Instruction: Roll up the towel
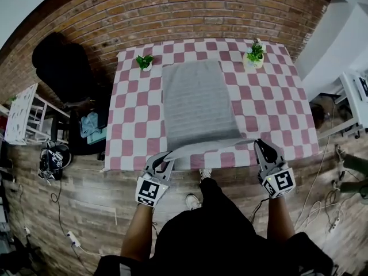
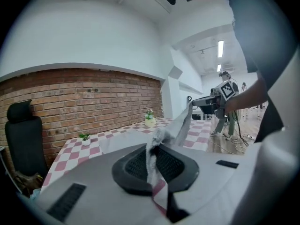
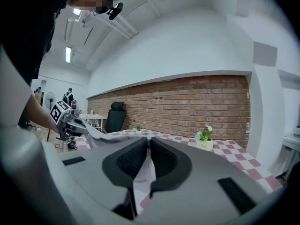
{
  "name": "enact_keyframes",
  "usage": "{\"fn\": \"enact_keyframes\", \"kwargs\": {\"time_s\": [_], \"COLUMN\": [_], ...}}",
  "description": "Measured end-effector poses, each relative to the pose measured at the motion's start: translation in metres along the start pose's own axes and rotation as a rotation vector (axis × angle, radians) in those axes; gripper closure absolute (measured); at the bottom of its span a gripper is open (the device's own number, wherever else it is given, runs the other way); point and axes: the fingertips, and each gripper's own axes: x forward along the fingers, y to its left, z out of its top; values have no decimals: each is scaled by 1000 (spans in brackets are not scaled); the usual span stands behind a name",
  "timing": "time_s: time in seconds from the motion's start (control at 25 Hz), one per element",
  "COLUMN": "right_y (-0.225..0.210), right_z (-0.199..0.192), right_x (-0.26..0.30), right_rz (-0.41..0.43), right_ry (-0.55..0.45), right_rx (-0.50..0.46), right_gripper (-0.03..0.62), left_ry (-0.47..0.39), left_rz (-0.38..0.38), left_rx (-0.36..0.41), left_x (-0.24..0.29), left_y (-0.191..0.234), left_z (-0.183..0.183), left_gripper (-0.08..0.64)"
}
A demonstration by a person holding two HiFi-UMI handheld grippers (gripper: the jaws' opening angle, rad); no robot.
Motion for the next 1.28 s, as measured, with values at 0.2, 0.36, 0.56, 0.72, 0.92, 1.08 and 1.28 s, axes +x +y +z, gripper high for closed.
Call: {"fn": "enact_keyframes", "kwargs": {"time_s": [0.2,0.36,0.56,0.72,0.92,1.08,1.28], "right_y": [-35,-70,-99,-116,-135,-151,-172], "right_z": [10,2,-17,-33,-55,-59,-72], "right_x": [74,138,209,265,322,363,406], "right_rz": [36,71,139,181,200,189,163], "right_ry": [-28,-20,9,37,63,42,60], "right_rx": [-35,-30,-17,-25,3,29,34], "right_gripper": [565,565,565,565,565,565,565], "left_ry": [4,22,68,120,183,201,229], "left_rz": [68,88,127,132,145,158,181], "left_rx": [-25,-10,-48,-92,-141,-139,-139], "left_x": [49,100,150,188,227,256,289], "left_y": [62,111,163,205,244,271,306], "left_z": [4,11,7,-9,-35,-43,-47], "left_gripper": [548,546,546,545,526,531,528]}}
